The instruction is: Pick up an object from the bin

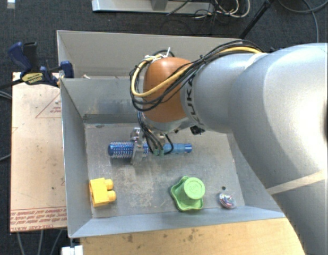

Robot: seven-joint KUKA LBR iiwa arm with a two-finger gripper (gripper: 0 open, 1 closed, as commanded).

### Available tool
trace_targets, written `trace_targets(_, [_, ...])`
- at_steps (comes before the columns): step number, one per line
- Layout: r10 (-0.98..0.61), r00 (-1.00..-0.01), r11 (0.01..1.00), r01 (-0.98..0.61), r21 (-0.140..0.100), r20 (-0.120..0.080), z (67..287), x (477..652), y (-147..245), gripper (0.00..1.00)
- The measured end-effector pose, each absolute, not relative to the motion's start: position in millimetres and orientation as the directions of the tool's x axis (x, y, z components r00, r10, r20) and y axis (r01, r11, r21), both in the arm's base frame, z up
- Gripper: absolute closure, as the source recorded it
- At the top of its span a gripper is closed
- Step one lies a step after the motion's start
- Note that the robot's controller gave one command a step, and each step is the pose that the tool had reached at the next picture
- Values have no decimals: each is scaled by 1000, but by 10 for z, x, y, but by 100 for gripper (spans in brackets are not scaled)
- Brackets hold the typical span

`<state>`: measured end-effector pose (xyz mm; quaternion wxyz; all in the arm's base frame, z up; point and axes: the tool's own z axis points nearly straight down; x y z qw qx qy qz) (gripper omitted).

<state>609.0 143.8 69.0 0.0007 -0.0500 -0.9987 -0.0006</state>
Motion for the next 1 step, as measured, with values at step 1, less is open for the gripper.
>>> trace_targets(1, [46,-999,999,46,3,-9,2700,6070,1412,100])
